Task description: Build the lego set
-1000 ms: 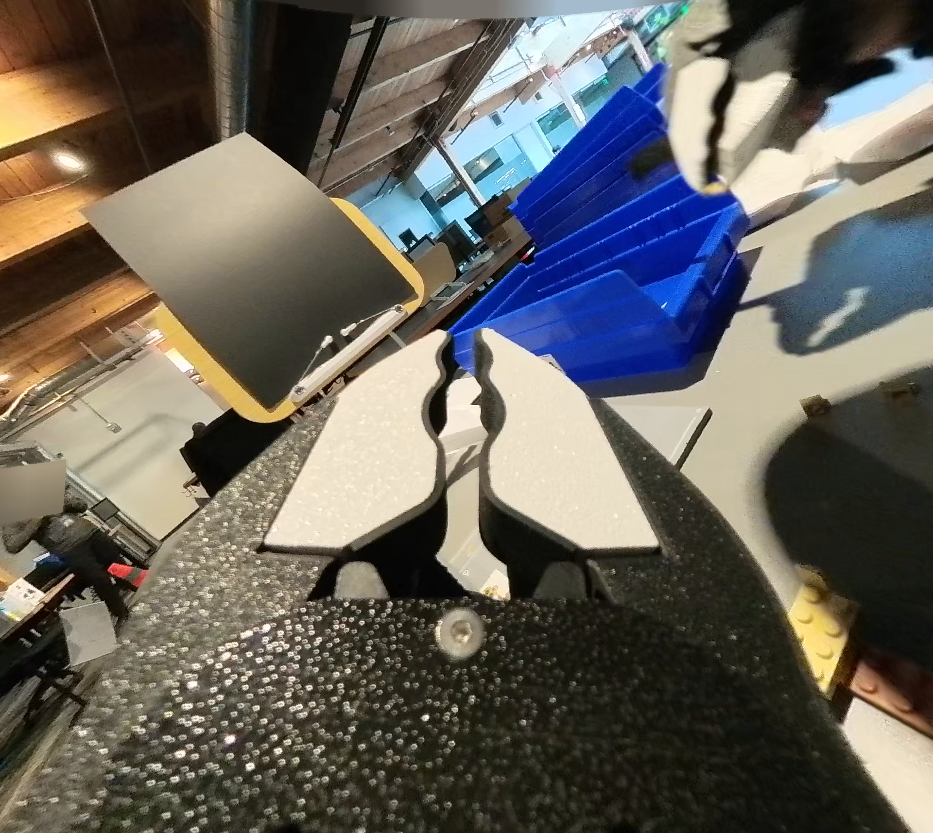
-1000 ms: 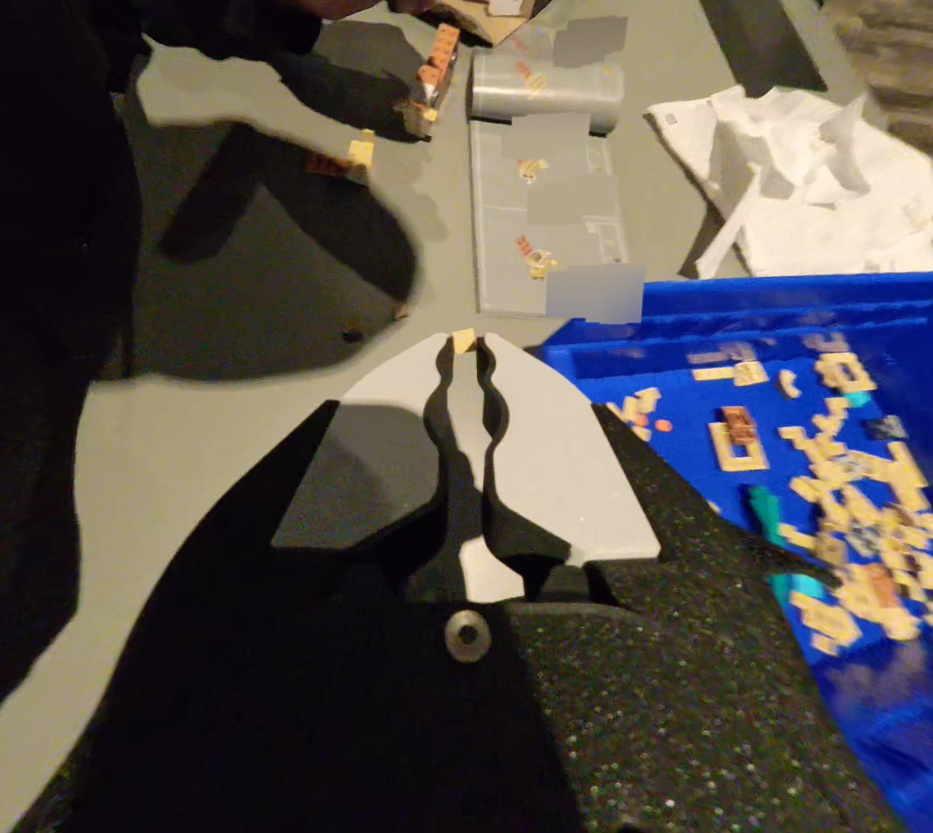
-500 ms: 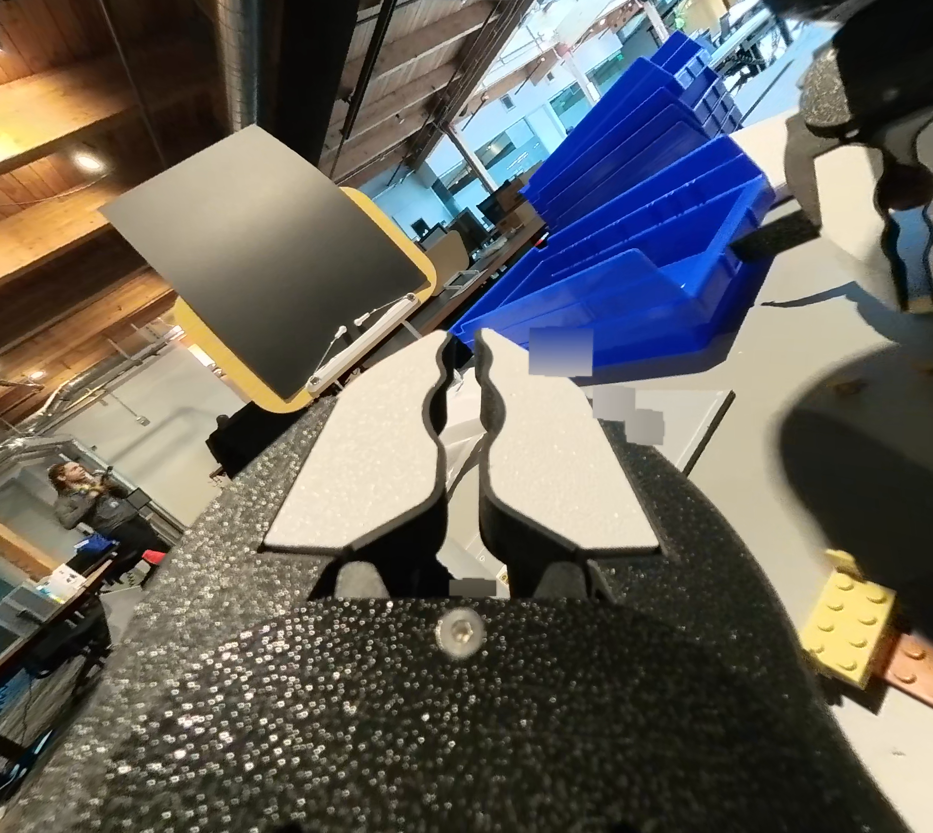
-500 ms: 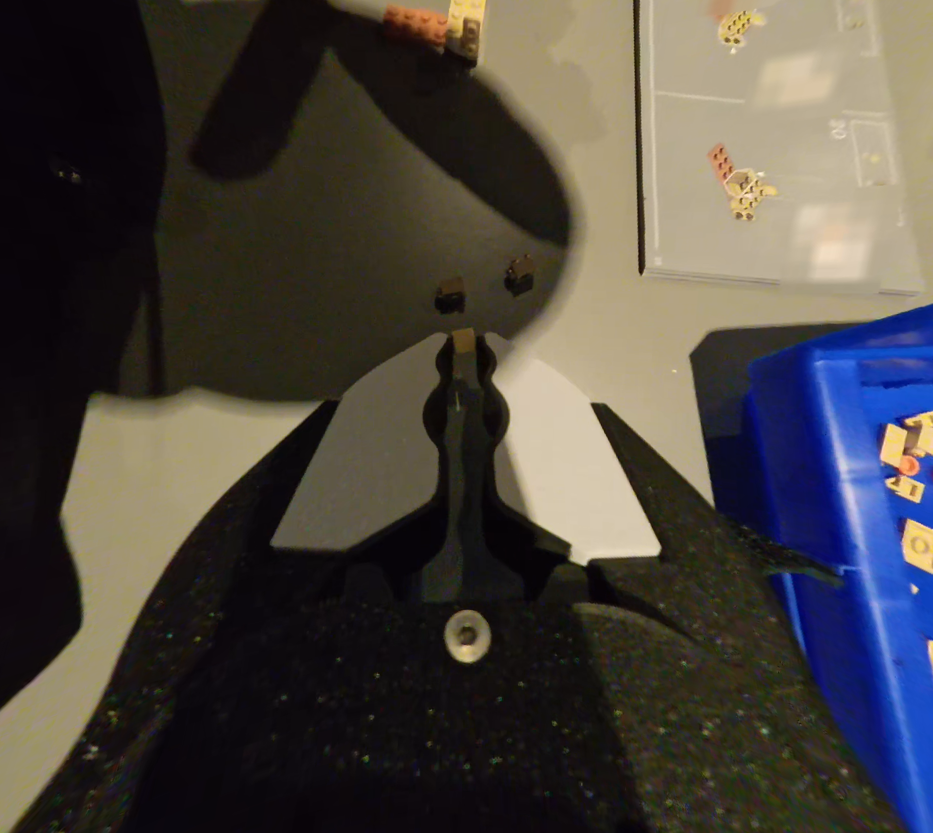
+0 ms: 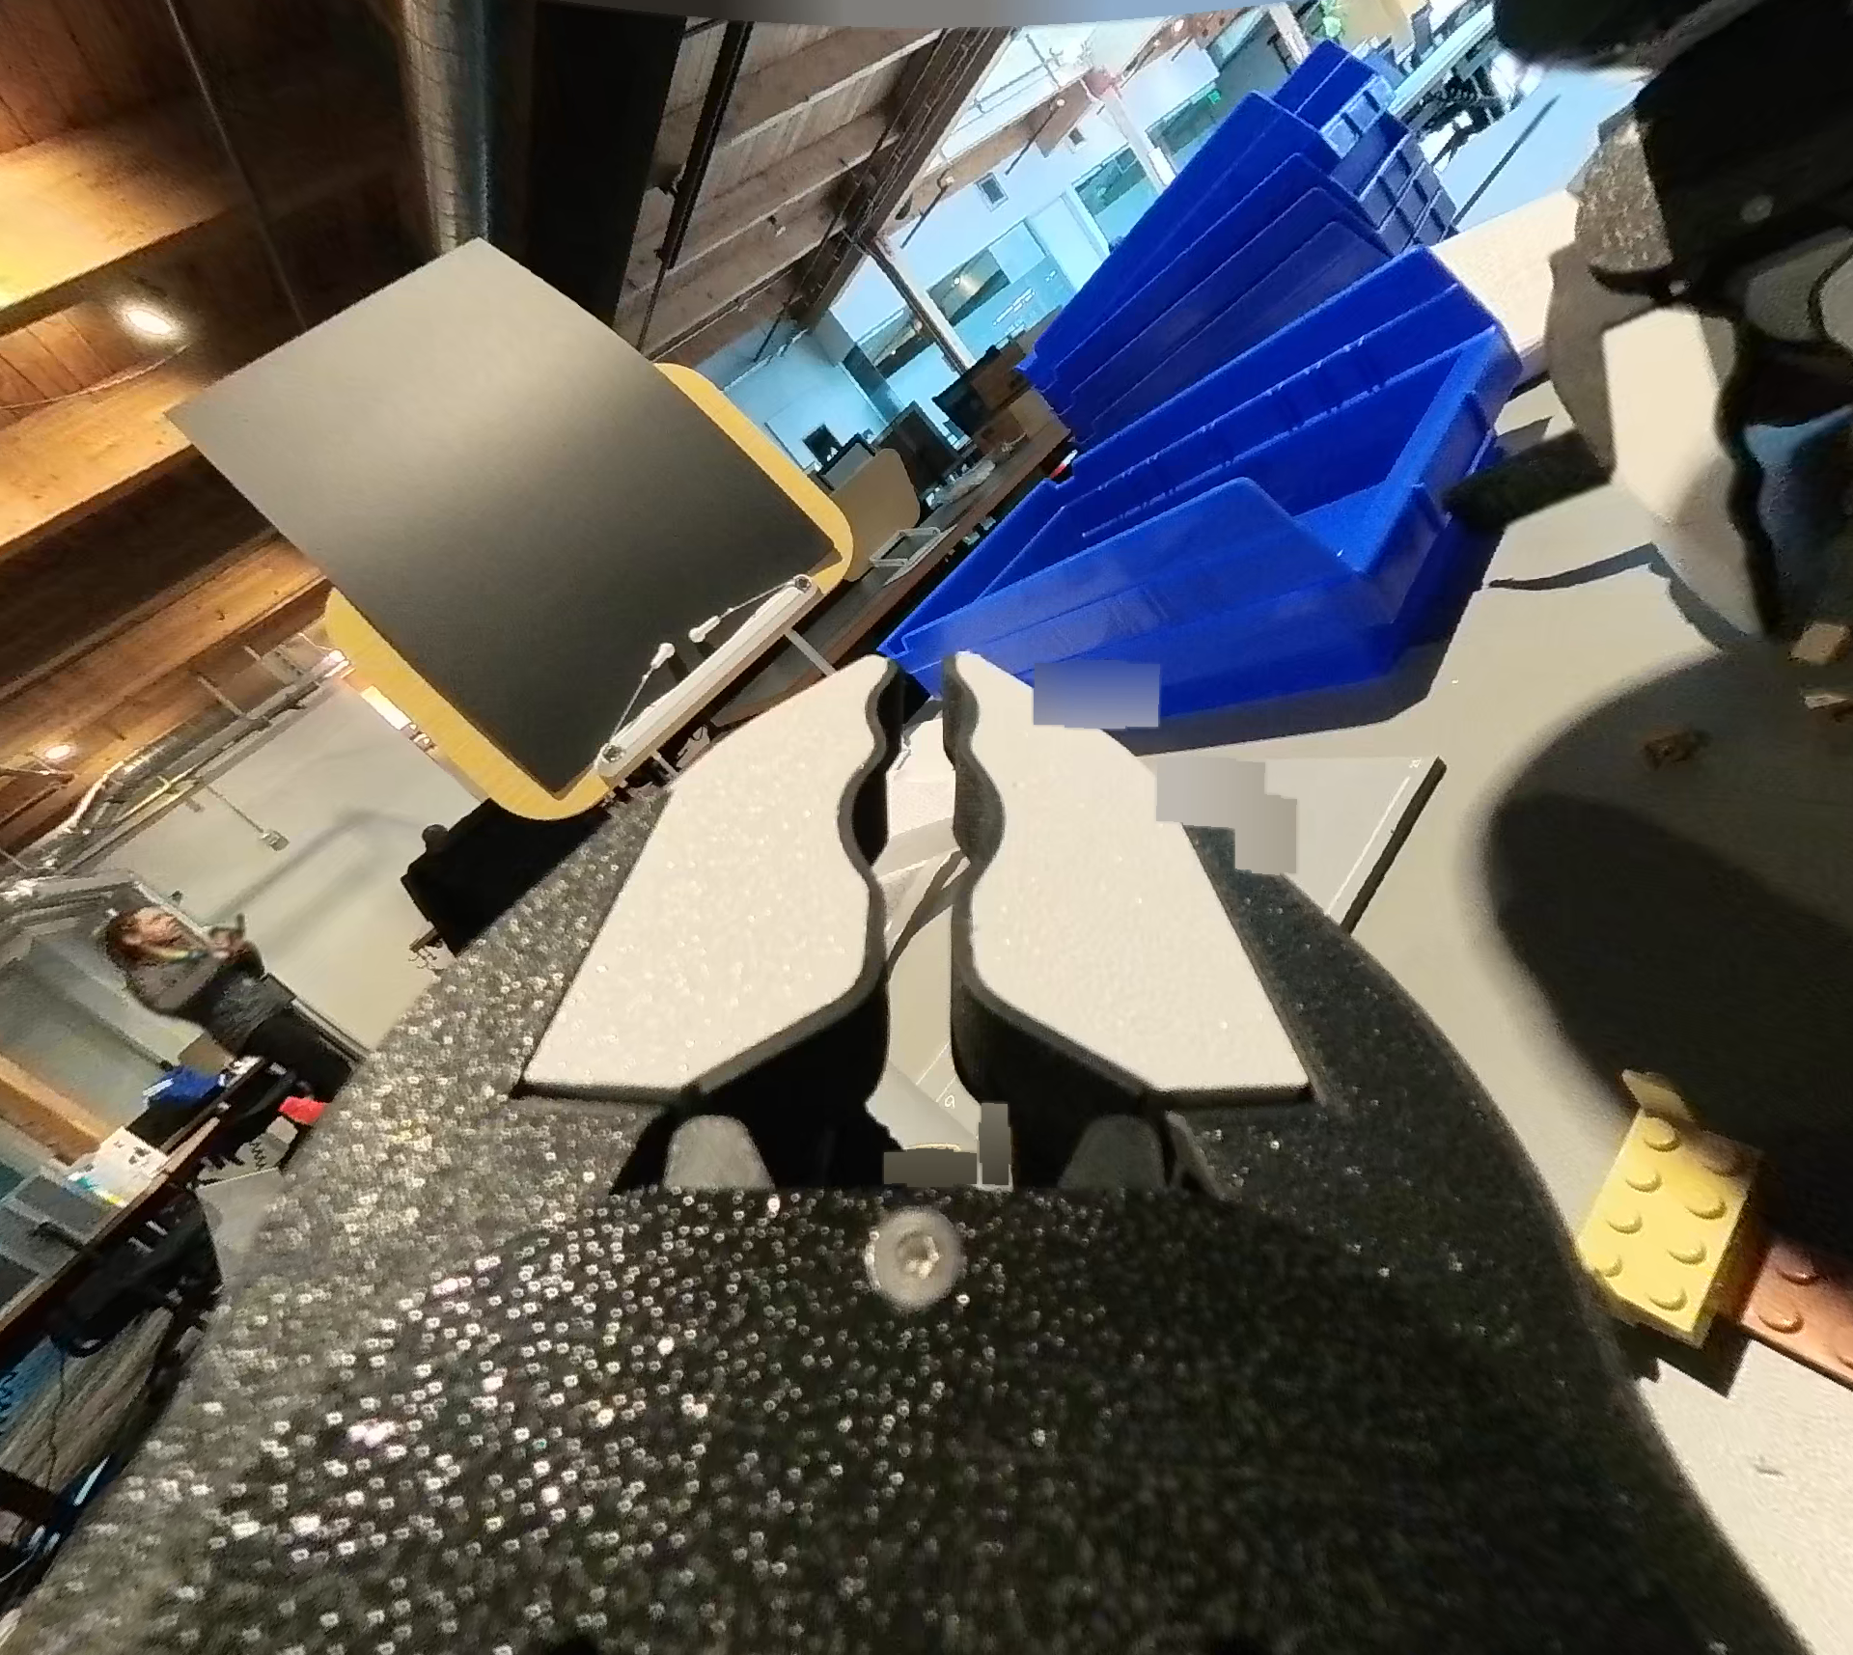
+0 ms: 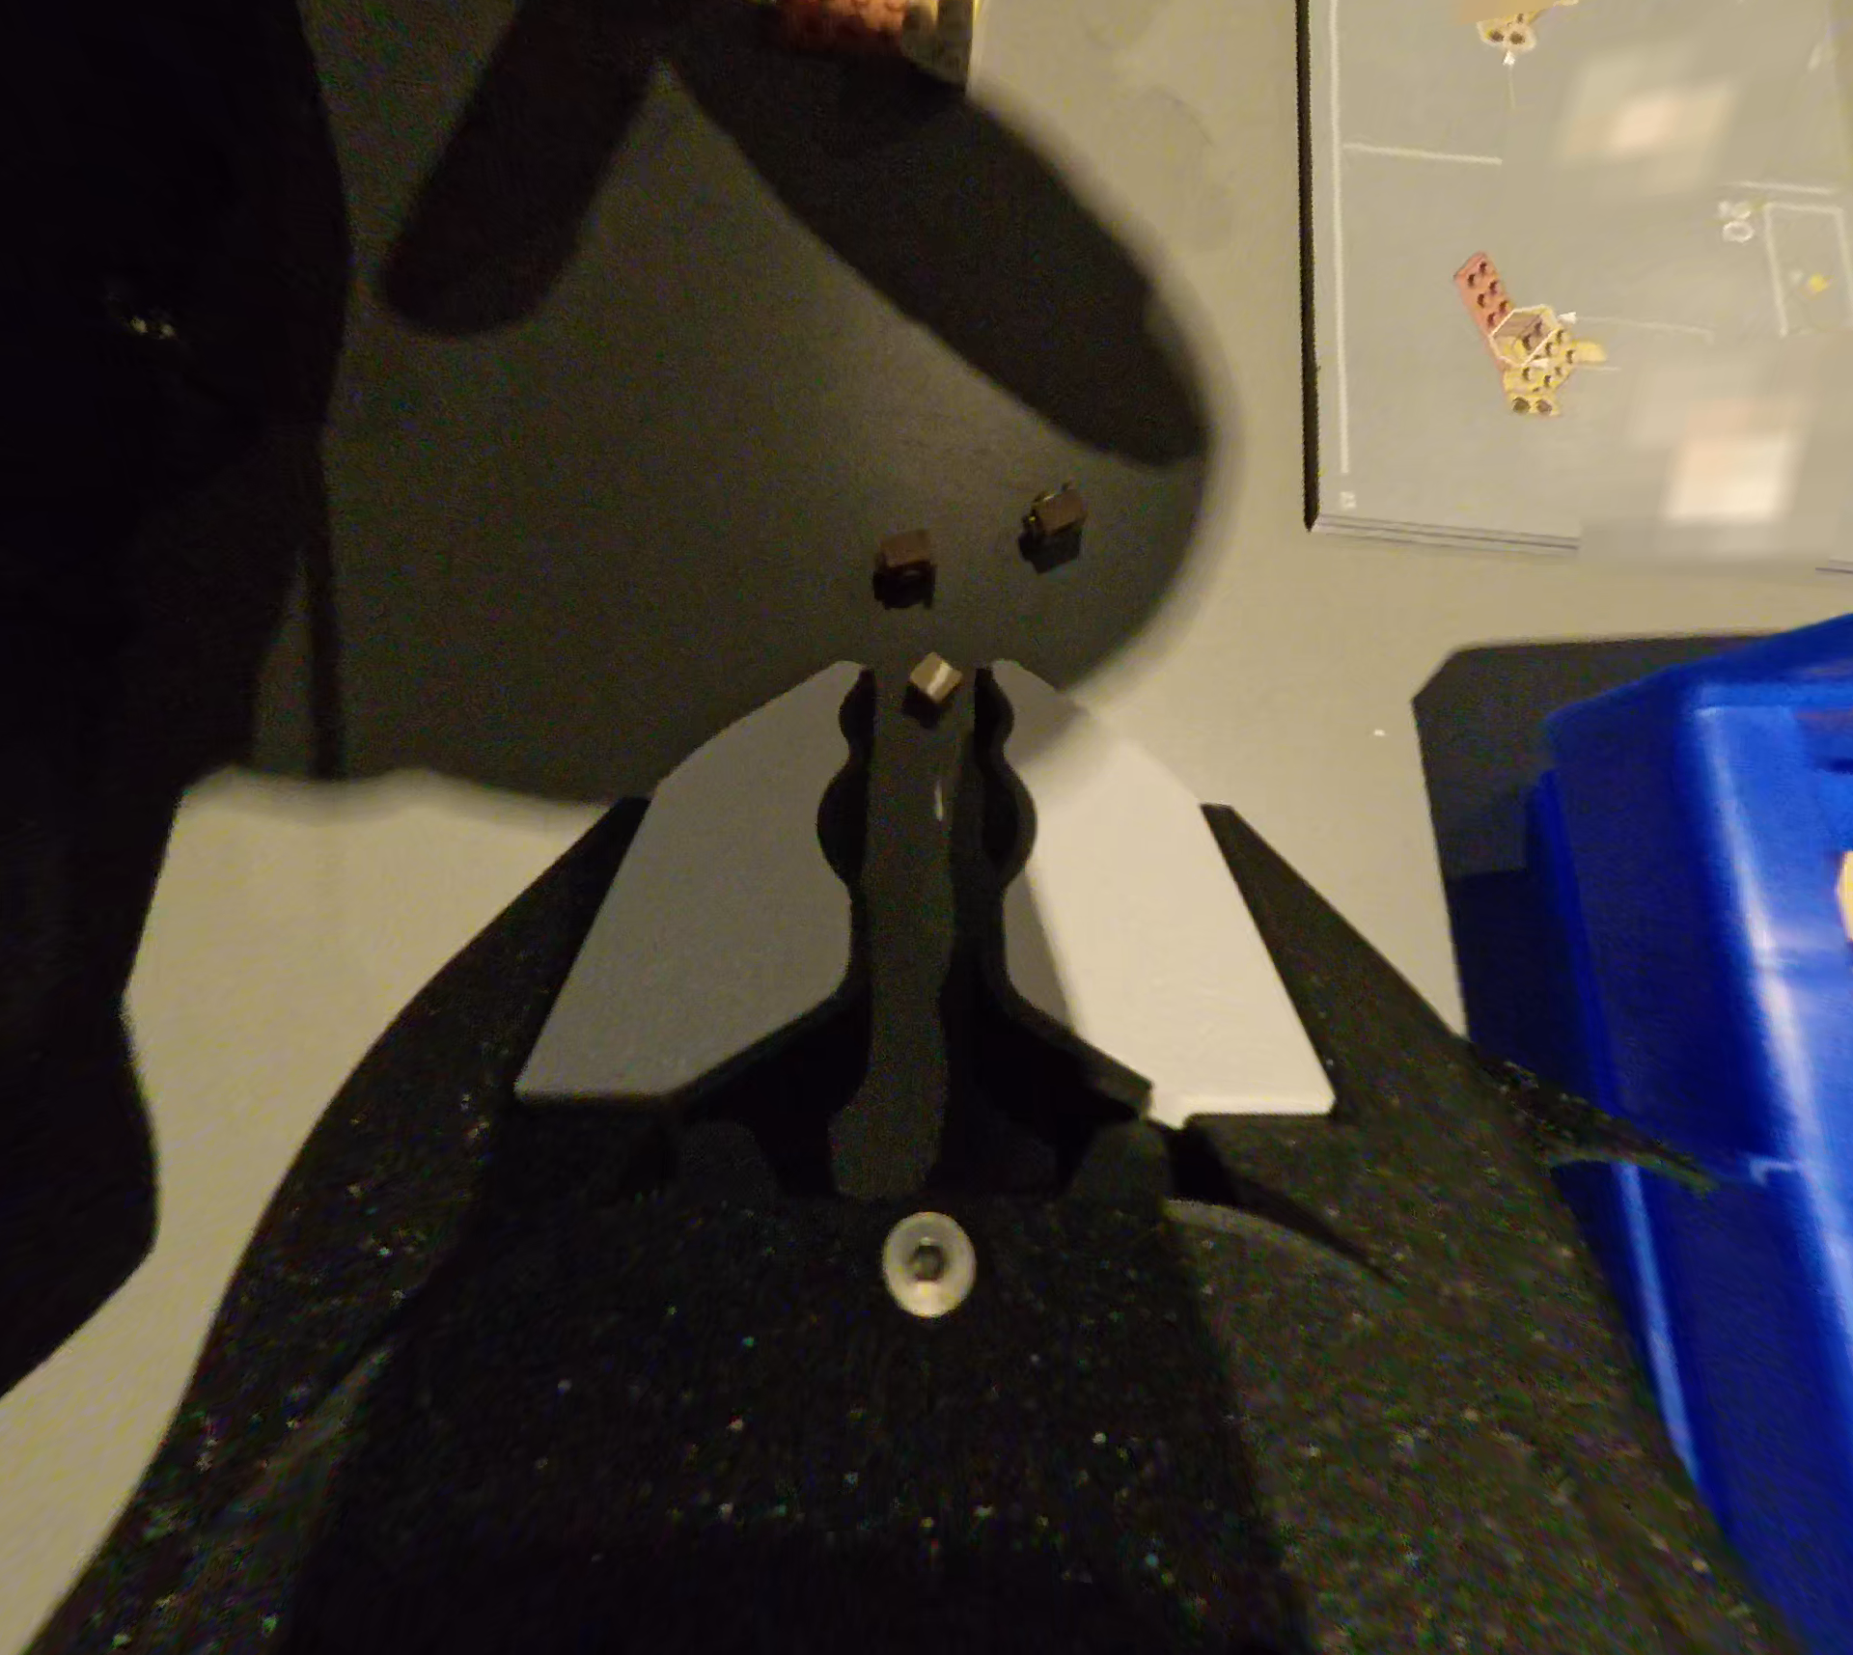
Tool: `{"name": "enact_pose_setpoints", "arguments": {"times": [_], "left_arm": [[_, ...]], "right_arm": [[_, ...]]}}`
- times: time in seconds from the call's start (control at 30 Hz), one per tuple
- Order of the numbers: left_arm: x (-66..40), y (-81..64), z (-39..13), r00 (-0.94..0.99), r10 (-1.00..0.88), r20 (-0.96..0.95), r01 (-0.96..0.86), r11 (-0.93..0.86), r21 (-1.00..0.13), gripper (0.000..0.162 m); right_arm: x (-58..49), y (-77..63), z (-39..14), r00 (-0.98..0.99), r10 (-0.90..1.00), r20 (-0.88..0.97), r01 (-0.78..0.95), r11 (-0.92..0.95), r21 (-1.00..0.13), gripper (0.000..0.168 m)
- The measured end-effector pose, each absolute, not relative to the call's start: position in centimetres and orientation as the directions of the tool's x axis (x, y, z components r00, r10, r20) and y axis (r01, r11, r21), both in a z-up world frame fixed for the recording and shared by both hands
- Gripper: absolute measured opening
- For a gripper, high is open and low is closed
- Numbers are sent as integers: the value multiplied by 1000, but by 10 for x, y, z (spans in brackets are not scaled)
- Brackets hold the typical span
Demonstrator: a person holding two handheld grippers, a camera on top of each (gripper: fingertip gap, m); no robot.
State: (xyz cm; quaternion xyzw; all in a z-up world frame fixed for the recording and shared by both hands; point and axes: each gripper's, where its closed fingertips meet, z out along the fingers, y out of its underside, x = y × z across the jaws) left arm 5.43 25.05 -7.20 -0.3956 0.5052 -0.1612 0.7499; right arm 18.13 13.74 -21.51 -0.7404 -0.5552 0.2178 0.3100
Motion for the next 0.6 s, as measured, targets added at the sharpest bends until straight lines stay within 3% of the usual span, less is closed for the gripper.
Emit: {"name": "enact_pose_setpoints", "arguments": {"times": [0.17, 0.3, 0.5, 0.6], "left_arm": [[55, 250, -70, 440, -647, -623, -148, 632, -761, 6], [56, 247, -69, 435, -652, -621, -136, 634, -761, 7], [55, 243, -68, 429, -606, -669, -171, 674, -719, 6], [50, 246, -67, 443, -594, -671, -182, 673, -717, 6]], "right_arm": [[222, 164, -168, 359, 917, 173, 686, -133, -715, 22], [291, 214, -114, 372, 849, 374, 798, -87, -597, 17], [331, 256, -155, 89, 989, 122, 959, -52, -278, 0], [327, 264, -177, 29, 999, 34, 975, -21, -222, 1]]}}
